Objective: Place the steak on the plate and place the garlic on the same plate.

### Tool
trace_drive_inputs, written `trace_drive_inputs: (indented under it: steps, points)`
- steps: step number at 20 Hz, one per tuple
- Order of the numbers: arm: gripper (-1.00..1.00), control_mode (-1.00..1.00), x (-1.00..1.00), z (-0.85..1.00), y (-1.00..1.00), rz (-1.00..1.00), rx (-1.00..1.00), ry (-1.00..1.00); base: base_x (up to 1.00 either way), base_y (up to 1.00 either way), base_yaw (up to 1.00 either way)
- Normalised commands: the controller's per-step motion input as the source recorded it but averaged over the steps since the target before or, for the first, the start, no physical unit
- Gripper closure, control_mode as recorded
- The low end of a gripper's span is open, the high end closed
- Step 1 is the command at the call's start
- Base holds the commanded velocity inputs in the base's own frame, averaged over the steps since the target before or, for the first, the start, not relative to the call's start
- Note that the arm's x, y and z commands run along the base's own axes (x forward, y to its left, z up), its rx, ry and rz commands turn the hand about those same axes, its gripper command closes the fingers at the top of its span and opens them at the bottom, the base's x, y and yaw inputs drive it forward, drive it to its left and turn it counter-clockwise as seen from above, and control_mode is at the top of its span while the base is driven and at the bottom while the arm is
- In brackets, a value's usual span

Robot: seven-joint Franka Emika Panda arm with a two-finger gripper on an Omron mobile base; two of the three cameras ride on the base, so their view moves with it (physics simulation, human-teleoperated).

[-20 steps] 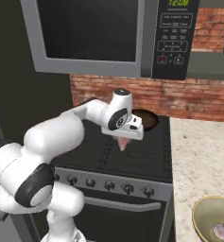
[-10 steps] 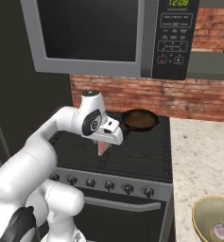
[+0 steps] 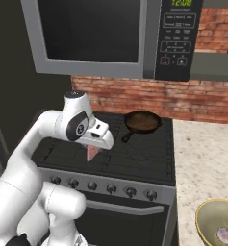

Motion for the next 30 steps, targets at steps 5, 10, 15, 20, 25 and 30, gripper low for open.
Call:
trace_drive_inputs:
  steps: [5, 10, 15, 20, 25, 30]
  points:
    - [1.00, -1.00, -0.23, 0.04, 0.28, 0.00, 0.00, 0.00, 0.00, 0.00, 0.00]
    - [1.00, -1.00, 0.01, 0.15, 0.02, 0.00, 0.00, 0.00, 0.00, 0.00, 0.00]
    - [1.00, -1.00, 0.08, 0.11, 0.00, 0.00, 0.00, 0.01, 0.00, 0.00, 0.00]
    - [1.00, -1.00, 0.07, 0.04, 0.00, 0.00, 0.00, 0.05, 0.00, 0.00, 0.00]
    - [1.00, -1.00, 0.00, 0.00, 0.00, 0.00, 0.02, 0.06, 0.00, 0.00, 0.00]
    - [1.00, -1.00, 0.00, 0.00, 0.00, 0.00, 0.03, 0.01, 0.00, 0.00, 0.00]
